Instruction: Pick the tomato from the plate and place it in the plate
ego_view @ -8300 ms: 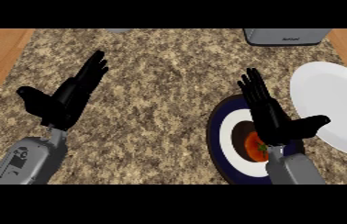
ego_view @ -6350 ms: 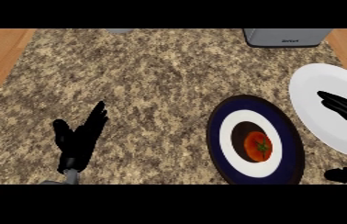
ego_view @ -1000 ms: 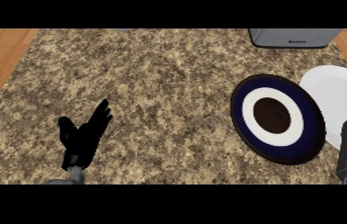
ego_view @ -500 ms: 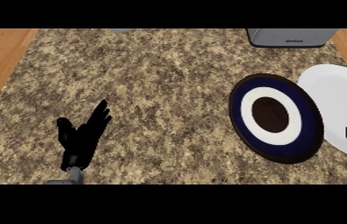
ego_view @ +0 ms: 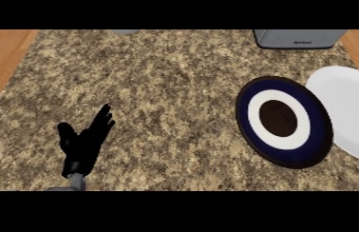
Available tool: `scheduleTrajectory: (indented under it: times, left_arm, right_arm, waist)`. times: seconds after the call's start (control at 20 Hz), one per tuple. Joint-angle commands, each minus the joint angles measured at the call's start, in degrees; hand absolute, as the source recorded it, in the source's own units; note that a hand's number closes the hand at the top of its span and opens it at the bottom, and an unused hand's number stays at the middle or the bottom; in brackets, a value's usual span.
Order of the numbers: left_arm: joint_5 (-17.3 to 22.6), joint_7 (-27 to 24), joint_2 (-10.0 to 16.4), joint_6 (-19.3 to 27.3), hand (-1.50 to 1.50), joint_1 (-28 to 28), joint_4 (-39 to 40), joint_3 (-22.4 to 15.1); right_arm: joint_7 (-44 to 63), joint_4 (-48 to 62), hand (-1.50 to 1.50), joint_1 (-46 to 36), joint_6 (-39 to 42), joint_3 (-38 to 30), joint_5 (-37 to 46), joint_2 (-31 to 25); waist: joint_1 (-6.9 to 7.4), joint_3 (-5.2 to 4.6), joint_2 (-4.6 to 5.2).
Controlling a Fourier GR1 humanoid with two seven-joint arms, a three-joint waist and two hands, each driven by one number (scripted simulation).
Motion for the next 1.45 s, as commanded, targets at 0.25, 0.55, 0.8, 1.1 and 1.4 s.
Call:
scheduleTrajectory:
  times: [0.25,0.55,0.8,1.1,1.4]
  left_arm:
    - [1.1,-0.9,1.0,-1.5,0.00,2.3,1.1,1.7]
    - [-0.9,3.2,0.0,0.1,0.00,1.4,-2.0,-0.4]
    - [-1.2,0.1,-0.1,-0.9,0.00,-1.2,3.3,1.6]
    - [-0.3,-1.9,0.3,-2.7,0.00,0.3,3.2,2.2]
    - [-1.7,1.9,-0.4,-0.6,0.00,-0.3,0.0,1.7]
  right_arm:
    - [-7.9,-29.1,-1.50,15.0,1.8,13.3,-23.2,14.3]
    - [-5.5,-41.6,-1.50,28.7,2.5,26.2,-26.2,19.1]
    - [2.0,-42.6,-1.50,34.8,-2.6,36.0,-20.5,19.2]
    - [16.8,-43.4,-1.50,40.3,-8.6,47.1,-8.5,19.2]
    - [26.5,-44.3,-1.50,42.9,-11.3,51.1,0.8,19.2]
  waist:
    - [-0.85,-0.32,-0.22]
    - [-0.37,-0.39,-0.09]
    - [-0.10,-0.40,0.16]
    - [0.10,-0.47,0.25]
    - [0.02,-0.43,0.23]
